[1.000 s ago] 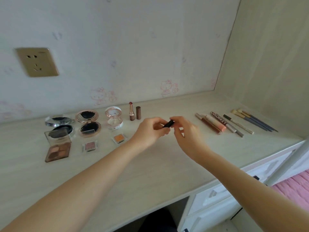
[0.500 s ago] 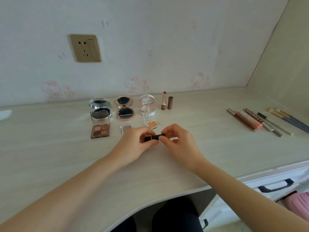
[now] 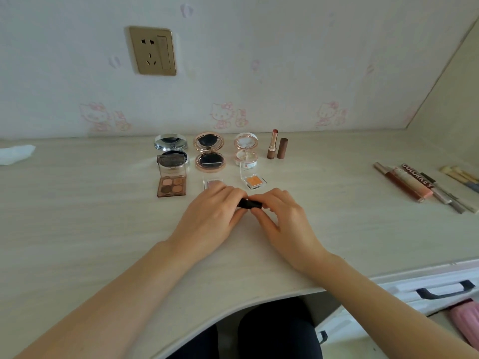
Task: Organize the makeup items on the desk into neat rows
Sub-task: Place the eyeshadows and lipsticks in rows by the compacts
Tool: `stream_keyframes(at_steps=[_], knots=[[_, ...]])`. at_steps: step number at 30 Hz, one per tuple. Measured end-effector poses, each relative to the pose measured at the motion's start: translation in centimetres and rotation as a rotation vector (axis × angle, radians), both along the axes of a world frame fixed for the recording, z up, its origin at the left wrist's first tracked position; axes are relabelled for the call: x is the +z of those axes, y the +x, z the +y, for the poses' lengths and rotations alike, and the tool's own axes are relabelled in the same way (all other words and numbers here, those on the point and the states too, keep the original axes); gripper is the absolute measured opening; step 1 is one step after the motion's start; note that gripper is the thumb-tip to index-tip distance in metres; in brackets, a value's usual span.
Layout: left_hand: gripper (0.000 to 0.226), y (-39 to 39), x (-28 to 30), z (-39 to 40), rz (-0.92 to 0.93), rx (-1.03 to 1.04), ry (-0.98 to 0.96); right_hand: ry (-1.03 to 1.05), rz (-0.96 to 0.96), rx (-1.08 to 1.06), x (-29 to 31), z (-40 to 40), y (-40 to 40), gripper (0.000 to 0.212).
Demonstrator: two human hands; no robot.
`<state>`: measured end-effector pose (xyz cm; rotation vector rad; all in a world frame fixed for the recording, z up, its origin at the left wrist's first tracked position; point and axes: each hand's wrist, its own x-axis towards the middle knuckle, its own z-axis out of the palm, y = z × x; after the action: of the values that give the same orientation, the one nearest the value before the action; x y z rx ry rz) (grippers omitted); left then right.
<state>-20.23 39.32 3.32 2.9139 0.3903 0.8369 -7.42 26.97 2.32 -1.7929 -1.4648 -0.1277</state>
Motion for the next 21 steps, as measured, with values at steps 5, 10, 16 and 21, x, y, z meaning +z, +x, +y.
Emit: stream_keyframes(at_steps=[5, 10, 16, 21], knots=[[0.034, 0.1, 0.0, -0.6, 0.03, -0.002, 0.13, 0.073, 0.041, 0.037, 0.1, -0.3, -0.2, 0.024], [0.031, -0.3, 0.5, -0.8, 0.039, -0.036, 0.156, 0.109, -0.003, 0.069, 0.2, -0.7, -0.4, 0.022], [0.038, -1.0, 0.7, -0.2, 0.108, -0.058, 0.067, 0.112, 0.01, 0.105, 0.6, -0.9, -0.4, 0.023], [0.039, -1.1, 0.7, -0.6, 0.089, 0.006, -0.169, 0.147, 0.14, 0.074, 1.2, -1.2, -0.5, 0.025]])
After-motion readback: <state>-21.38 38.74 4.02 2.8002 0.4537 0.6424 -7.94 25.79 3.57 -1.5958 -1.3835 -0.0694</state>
